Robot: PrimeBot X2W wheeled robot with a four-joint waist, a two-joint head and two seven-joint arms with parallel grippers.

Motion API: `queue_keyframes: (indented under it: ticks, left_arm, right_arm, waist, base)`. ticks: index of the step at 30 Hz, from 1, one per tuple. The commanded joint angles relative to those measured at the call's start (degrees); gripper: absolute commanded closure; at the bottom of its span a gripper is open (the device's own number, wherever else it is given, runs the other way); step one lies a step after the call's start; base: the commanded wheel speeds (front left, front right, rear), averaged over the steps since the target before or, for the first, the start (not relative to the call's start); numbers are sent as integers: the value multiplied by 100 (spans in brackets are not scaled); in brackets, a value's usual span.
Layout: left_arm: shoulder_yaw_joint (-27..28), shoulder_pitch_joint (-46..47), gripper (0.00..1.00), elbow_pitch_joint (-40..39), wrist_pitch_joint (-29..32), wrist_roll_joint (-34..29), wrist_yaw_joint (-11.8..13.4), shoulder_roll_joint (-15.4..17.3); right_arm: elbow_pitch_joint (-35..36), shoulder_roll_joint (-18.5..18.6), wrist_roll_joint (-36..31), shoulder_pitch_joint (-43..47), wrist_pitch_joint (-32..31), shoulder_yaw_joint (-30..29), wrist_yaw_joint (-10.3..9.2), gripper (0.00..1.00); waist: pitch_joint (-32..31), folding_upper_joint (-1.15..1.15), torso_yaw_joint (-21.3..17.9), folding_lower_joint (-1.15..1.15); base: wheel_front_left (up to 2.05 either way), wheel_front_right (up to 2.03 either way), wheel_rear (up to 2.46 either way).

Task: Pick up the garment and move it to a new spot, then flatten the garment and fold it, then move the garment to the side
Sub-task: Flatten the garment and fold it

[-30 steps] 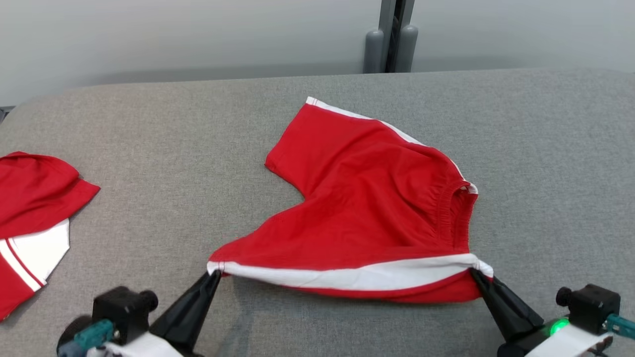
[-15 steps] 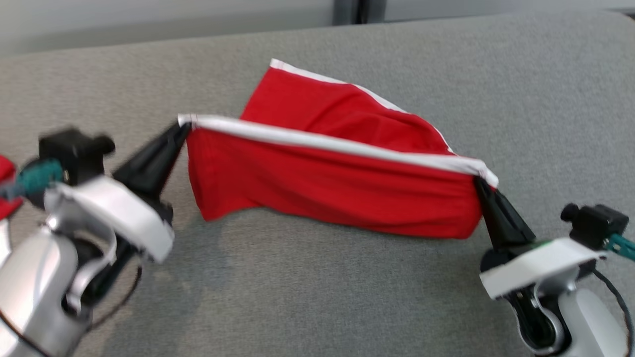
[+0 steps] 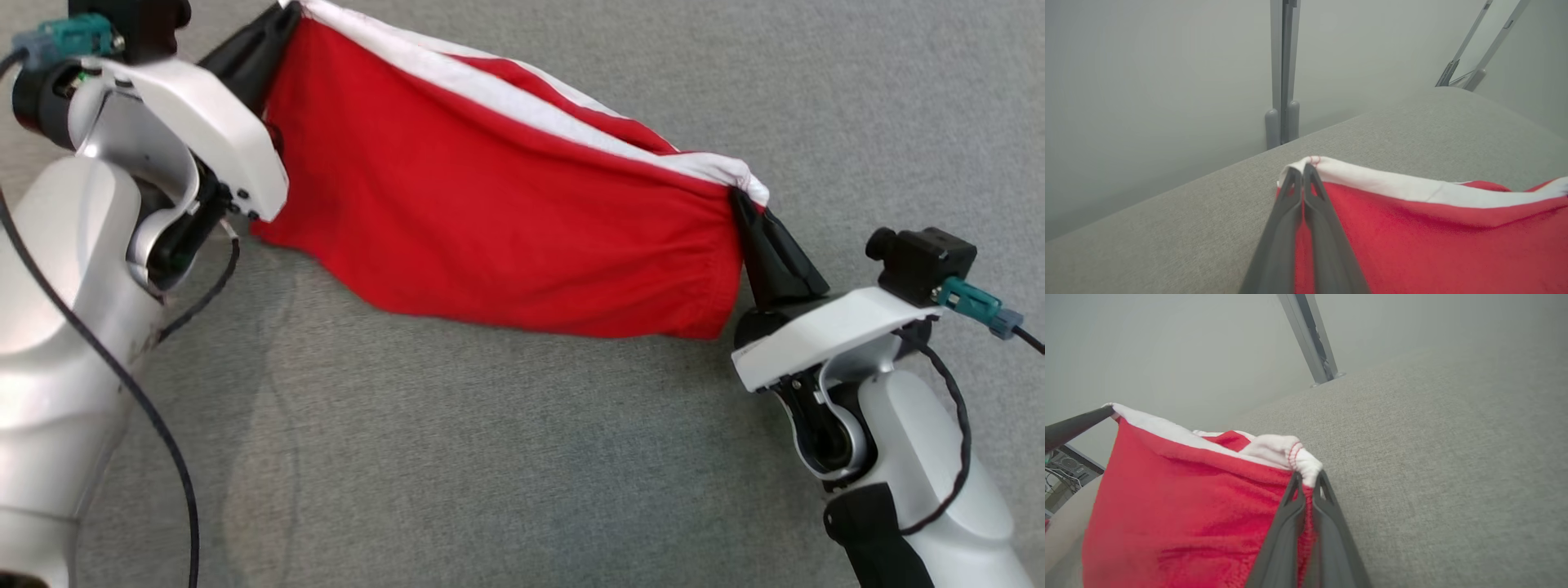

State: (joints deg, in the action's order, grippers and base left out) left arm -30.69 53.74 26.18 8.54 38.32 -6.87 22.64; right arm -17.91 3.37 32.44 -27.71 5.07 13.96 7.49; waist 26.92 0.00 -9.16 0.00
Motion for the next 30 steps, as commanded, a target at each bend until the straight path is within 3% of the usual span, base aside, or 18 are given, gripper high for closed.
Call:
queue_keyframes:
  ticks: [1,7,11,12,13,17,21,22,27,30]
  left_arm:
    - [-59,273,100,385,-127,0,-29,-50]
    - [-301,750,100,1465,-527,101,-55,-237]
    - [-487,872,100,1788,-588,271,-56,-278]
    - [-617,905,0,1949,-639,371,-58,-289]
    - [-667,920,0,1988,-685,432,-58,-298]
    - [-750,876,0,2059,-1000,589,-59,-280]
    - [-514,588,0,2201,-1930,683,41,-303]
    - [-514,588,0,2201,-1930,683,41,-303]
    - [-153,109,0,1794,-2341,565,532,-225]
    - [295,-316,0,1092,-2367,455,866,-161]
  right_arm:
    - [-104,-15,60,-173,99,67,1,100]
    - [-435,-28,144,-476,329,194,1,100]
    - [-540,-30,227,-563,366,303,1,98]
    - [-567,-34,306,-597,402,416,1,23]
    - [-585,-33,335,-593,421,434,1,0]
    - [-602,-32,362,-533,471,476,1,0]
    - [-423,86,89,-326,694,402,1,0]
    - [-423,86,89,-326,694,402,1,0]
    - [-144,144,-376,19,870,59,1,0]
    - [55,132,-640,185,920,-195,1,0]
  waist:
    - [193,0,-173,0]
    - [327,0,-287,0]
    - [342,0,-299,0]
    - [337,0,-300,0]
    - [335,0,-295,0]
    - [292,0,-260,0]
    - [124,0,-148,0]
    - [124,0,-148,0]
    - [-78,0,18,0]
    - [-176,0,137,0]
  base:
    - [0,0,0]
    - [0,0,0]
    - [0,0,0]
    - [0,0,0]
    - [0,0,0]
    - [0,0,0]
    - [0,0,0]
    - [0,0,0]
    - [0,0,0]
    - [0,0,0]
